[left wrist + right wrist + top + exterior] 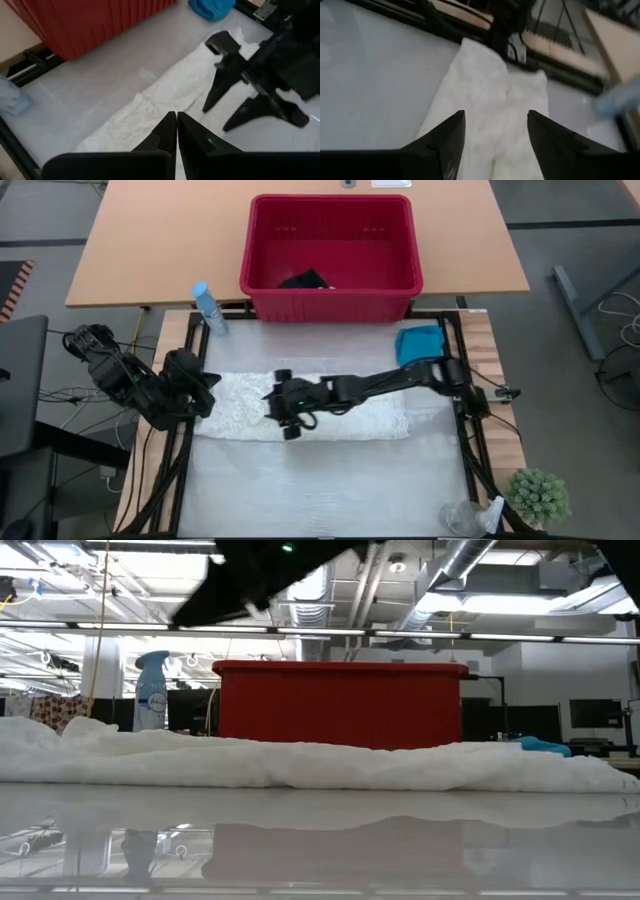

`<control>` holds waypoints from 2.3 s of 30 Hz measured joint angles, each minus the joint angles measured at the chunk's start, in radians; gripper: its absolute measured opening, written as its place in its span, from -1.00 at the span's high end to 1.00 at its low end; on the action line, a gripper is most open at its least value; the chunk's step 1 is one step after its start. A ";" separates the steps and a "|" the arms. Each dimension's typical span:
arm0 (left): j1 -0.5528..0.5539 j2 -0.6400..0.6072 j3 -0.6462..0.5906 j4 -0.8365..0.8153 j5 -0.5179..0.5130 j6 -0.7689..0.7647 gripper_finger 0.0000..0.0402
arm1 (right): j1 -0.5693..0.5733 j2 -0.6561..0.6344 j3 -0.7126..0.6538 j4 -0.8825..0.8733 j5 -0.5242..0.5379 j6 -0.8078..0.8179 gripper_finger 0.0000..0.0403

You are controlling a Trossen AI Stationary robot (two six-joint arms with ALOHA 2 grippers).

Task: Fold laundry
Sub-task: Fold the white blouse

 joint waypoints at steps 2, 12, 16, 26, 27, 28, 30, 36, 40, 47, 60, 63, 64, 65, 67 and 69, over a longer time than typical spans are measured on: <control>0.000 -0.001 0.000 0.000 0.000 0.014 0.98 | 0.005 0.057 0.082 -0.023 0.001 -0.050 -0.21; 0.000 0.002 0.000 0.000 0.001 0.032 0.98 | 0.012 0.296 0.308 -0.120 0.007 -0.106 -0.16; 0.000 0.002 0.000 0.000 0.002 0.032 0.98 | 0.012 0.345 0.324 -0.126 0.035 -0.116 -0.16; 0.000 0.002 0.000 -0.001 -0.009 0.043 0.98 | -0.008 0.363 0.321 -0.120 0.028 -0.122 -0.16; 0.000 0.002 0.000 -0.001 -0.011 0.043 0.98 | -0.008 0.370 0.322 -0.111 0.029 -0.129 -0.16; 0.000 0.002 0.000 -0.001 -0.011 0.043 0.98 | -0.008 0.376 0.322 -0.104 0.029 -0.143 -0.16; 0.000 0.002 0.000 -0.001 -0.011 0.043 0.98 | -0.004 0.381 0.321 -0.113 0.031 -0.168 -0.16; 0.000 0.002 0.000 -0.001 -0.010 0.042 0.98 | 0.001 0.399 0.321 -0.105 0.051 -0.181 -0.13; 0.000 0.002 0.000 0.000 -0.007 0.034 0.98 | -0.002 0.399 0.321 -0.098 0.082 -0.175 -0.01; 0.000 0.002 0.000 0.000 -0.012 0.032 0.98 | -0.002 0.398 0.321 -0.120 0.082 -0.174 0.25; 0.000 0.014 -0.073 -0.064 -0.057 -0.031 0.98 | 0.000 0.391 0.322 -0.167 0.104 -0.083 0.91; 0.000 0.011 -0.170 -0.076 -0.040 -0.091 0.98 | -0.008 0.379 0.322 -0.193 0.102 -0.027 0.91; 0.000 0.006 -0.200 -0.070 -0.024 -0.106 0.98 | -0.010 0.371 0.322 -0.204 0.102 -0.017 0.90; 0.000 0.000 -0.229 -0.066 -0.004 -0.122 0.97 | -0.015 0.365 0.322 -0.220 0.100 -0.015 0.89; 0.000 -0.011 -0.283 -0.069 0.040 -0.144 0.92 | -0.023 0.362 0.322 -0.220 0.099 -0.013 0.88; 0.000 -0.013 -0.329 -0.068 0.094 -0.147 0.85 | -0.032 0.355 0.322 -0.236 0.088 -0.012 0.89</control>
